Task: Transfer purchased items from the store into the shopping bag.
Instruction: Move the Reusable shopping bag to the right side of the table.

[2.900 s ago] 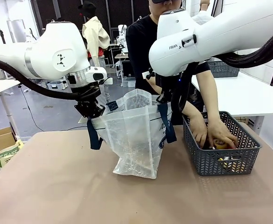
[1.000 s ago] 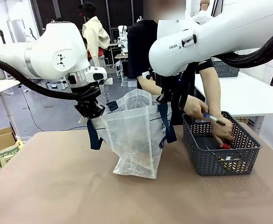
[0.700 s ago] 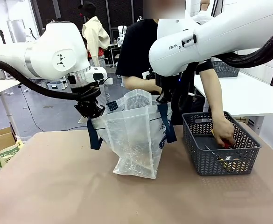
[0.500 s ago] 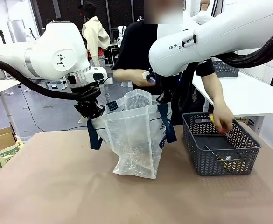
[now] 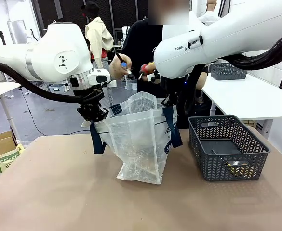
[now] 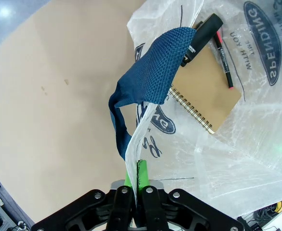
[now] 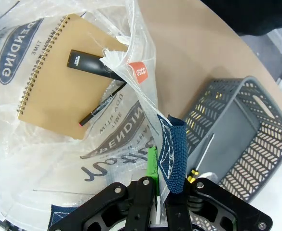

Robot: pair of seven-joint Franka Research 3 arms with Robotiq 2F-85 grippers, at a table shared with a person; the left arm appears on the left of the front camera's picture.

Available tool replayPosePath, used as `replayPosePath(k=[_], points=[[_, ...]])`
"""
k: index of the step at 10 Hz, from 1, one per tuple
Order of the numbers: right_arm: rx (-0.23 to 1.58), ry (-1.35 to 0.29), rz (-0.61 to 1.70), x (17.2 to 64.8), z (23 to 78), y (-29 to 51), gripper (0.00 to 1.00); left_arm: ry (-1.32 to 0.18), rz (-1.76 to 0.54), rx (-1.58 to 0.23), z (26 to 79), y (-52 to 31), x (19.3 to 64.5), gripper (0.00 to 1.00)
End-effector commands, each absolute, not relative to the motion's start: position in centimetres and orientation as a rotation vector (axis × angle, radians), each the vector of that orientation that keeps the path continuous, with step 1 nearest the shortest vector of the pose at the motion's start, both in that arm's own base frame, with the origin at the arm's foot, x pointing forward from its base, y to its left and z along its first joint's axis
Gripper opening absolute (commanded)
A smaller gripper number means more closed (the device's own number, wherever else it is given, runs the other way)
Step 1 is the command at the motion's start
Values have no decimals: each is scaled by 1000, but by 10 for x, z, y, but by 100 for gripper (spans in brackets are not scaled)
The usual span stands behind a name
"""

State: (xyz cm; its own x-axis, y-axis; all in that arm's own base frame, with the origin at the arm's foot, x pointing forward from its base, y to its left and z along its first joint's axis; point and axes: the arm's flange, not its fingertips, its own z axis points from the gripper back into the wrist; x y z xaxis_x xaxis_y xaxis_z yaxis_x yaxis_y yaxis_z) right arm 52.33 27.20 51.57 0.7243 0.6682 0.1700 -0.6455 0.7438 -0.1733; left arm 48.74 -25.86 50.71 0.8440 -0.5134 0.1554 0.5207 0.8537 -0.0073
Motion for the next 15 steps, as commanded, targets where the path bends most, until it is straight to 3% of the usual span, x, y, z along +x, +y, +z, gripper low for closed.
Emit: replayPosePath(k=[1, 15], points=[[-107, -225, 724, 524, 514, 270, 0, -149, -541, -48, 507, -257, 487, 0], [-107, -225, 724, 524, 514, 270, 0, -149, -541, -48, 507, -257, 487, 0]])
